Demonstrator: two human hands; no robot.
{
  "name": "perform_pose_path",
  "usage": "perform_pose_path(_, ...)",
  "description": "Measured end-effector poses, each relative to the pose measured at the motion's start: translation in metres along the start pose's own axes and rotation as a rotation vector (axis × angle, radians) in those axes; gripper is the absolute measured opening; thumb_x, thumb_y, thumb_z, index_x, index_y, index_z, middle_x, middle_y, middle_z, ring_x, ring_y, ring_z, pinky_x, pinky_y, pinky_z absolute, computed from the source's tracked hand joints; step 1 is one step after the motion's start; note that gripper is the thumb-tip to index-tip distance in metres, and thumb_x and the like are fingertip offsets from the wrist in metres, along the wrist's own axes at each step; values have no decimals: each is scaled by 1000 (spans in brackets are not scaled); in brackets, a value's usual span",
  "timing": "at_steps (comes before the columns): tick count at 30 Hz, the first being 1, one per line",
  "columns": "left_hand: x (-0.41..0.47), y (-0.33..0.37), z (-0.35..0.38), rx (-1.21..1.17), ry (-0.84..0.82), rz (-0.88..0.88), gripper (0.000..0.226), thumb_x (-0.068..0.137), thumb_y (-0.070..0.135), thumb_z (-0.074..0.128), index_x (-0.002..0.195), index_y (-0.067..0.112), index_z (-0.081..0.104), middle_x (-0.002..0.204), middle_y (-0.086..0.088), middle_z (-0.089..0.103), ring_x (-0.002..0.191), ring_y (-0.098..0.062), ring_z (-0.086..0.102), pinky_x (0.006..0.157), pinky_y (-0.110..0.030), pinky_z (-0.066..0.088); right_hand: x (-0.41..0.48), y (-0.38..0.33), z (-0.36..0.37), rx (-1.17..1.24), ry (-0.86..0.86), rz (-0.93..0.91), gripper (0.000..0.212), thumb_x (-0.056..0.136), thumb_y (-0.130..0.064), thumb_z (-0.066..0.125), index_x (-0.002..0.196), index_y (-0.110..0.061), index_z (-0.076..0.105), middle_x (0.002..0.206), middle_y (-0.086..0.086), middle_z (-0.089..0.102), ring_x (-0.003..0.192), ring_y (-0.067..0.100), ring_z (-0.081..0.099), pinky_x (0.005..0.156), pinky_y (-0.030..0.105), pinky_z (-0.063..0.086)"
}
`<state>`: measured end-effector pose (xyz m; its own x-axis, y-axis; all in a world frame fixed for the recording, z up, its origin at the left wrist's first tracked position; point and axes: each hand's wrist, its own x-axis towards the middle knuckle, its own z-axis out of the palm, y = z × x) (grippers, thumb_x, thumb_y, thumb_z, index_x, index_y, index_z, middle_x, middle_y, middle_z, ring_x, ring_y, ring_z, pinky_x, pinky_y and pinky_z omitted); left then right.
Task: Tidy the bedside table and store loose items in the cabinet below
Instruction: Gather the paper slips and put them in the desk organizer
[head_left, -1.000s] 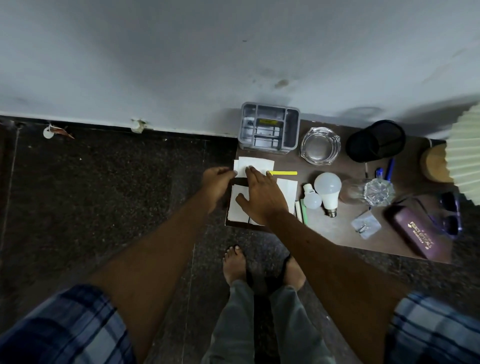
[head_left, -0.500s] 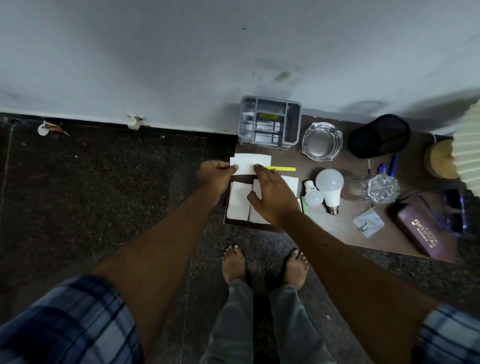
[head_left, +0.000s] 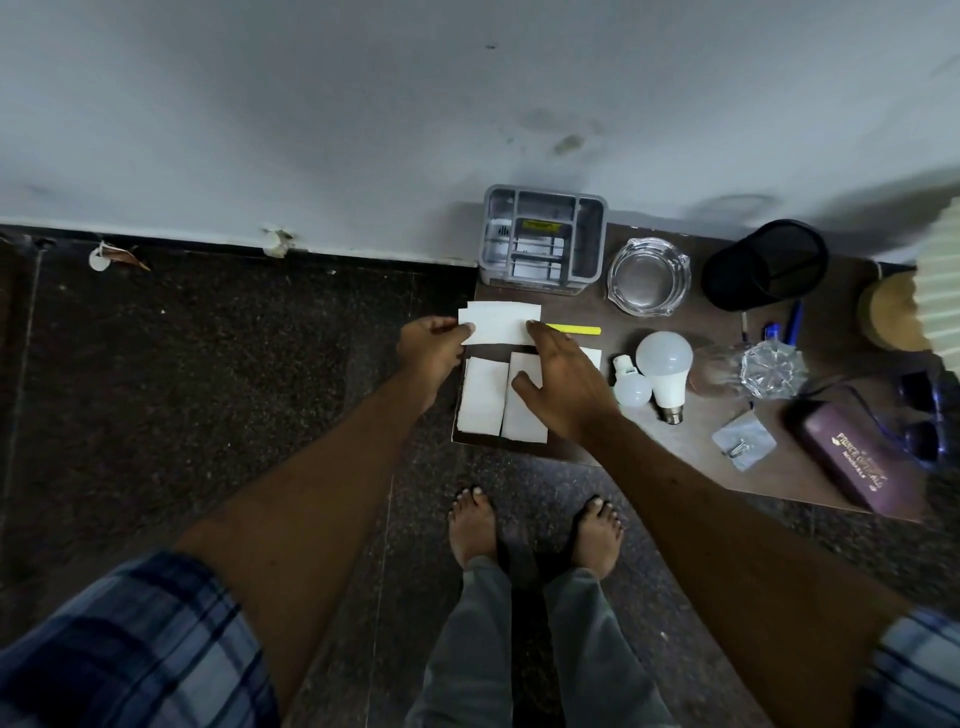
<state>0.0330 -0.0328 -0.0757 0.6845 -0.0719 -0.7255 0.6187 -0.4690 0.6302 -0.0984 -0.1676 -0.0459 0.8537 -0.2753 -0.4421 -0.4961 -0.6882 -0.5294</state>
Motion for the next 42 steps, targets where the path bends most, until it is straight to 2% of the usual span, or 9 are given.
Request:
perform_pose_path(10,0,-1,-2,-15,-33,46,20,90,5,70,109,0,69,102,-8,72,81,-11,69,64,-20,59,6,-6,8,-48,46,-96,66,97,-31,59,154,-7,38,157,12,43,146,28,38,119,39,32)
perform_pose_path(15,-7,-2,-21,-134,-130,46,21,92,4,68,113,1,68,106,-9,72,92,-21,72,72,-23,61,11,-11,6,300,175,23,50,95,-28,67,140,-12,53,135,8,62,123,23,59,104,38,50)
perform_pose_path(20,-19,-3,-34,-232,-277,44,17,90,4,70,107,7,70,102,-8,76,86,-21,74,75,-28,61,16,-19,-12,734,141,183,52,87,-18,79,133,-11,56,121,-1,71,105,10,69,87,15,54)
perform_pose_path(24,-32,6,-34,-301,-348,46,25,90,4,69,115,2,68,111,-12,75,96,-23,74,81,-30,60,15,-20,-29,853,96,227,41,87,-14,79,124,-7,63,113,4,75,103,18,73,90,33,60)
perform_pose_path(27,-43,20,-28,-321,-367,63,29,89,4,70,118,1,67,112,-12,75,96,-23,74,83,-30,60,11,-23,-49,911,97,209,20,91,-5,72,111,-7,68,106,4,75,100,22,74,81,29,62)
perform_pose_path(31,-53,36,-15,-287,-366,99,27,88,3,72,115,3,69,106,-11,76,88,-21,75,80,-30,60,13,-21,-84,784,137,172,12,94,-8,70,101,1,71,102,14,76,92,27,74,79,37,62)
perform_pose_path(35,-56,49,-6,-264,-374,135,21,87,4,72,108,8,71,101,-10,77,85,-17,73,80,-29,59,27,-20,-128,466,216,85,25,89,-30,73,90,-5,71,88,19,74,84,40,70,79,51,59)
perform_pose_path(38,-60,54,1,-241,-349,164,27,87,5,73,114,9,72,104,-11,77,86,-16,73,82,-29,59,41,-23,-160,318,325,9,13,92,-26,72,86,-15,69,83,4,72,78,26,68,71,29,55)
perform_pose_path(42,-65,47,7,-201,-305,144,24,89,3,71,112,9,71,104,-13,76,85,-18,72,82,-31,58,59,-23,-184,143,466,-119,13,94,-19,67,98,-7,71,88,10,73,81,28,67,75,35,51)
